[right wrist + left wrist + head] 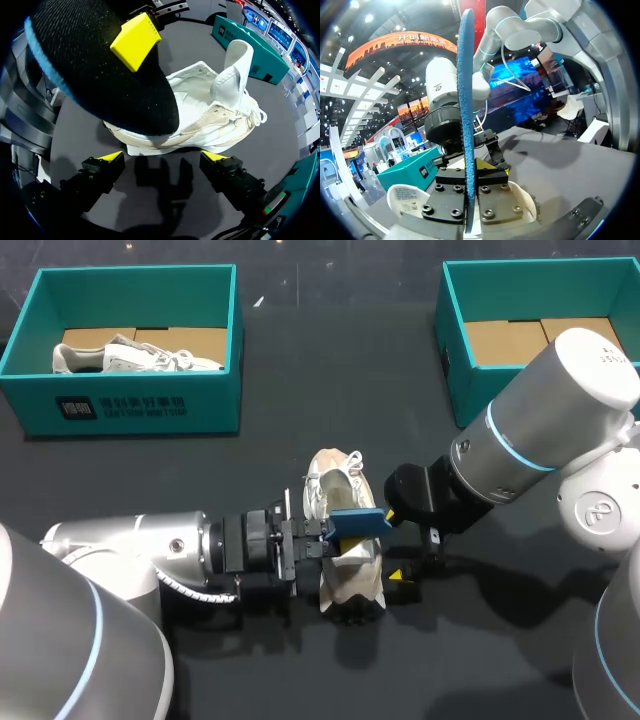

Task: Take the shoe out of the shoebox, open the shoe tongue, remove and reinsert the insole, then place the shoe into the shoebox

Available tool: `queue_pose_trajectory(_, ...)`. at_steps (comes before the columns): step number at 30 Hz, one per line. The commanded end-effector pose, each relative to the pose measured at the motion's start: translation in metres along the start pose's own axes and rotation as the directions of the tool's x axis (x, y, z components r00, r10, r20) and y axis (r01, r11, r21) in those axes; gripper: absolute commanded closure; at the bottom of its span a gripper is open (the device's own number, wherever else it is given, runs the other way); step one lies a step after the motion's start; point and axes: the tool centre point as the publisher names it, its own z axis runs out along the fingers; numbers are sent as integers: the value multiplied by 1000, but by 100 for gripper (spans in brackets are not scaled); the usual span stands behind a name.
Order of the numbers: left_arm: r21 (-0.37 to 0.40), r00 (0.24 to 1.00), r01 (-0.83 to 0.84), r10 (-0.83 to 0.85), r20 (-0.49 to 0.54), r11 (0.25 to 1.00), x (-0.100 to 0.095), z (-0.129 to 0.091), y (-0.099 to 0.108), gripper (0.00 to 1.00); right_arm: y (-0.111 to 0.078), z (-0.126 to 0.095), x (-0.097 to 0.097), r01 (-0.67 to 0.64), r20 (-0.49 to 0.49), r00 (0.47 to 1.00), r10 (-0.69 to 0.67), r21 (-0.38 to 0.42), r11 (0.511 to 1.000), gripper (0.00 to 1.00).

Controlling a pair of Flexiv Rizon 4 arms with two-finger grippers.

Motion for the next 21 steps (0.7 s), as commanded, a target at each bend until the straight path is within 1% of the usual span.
queue_pose_trajectory(1, -1, 1000, 3, -3, 2, 1000, 1, -2, 4, 100, 0, 1, 1, -1, 3, 1000, 1, 2, 1000, 0)
queue_pose_trajectory(11, 18, 1000, 14, -14, -4, 1000, -2, 6, 21, 100, 0, 1, 1, -1, 3, 1000, 1, 2, 1000, 0)
queue_pose_trajectory(21, 0, 1000, -4, 4, 17, 1000, -6, 2, 36, 100, 0, 1, 1, -1, 3, 1000, 1, 2, 1000, 0)
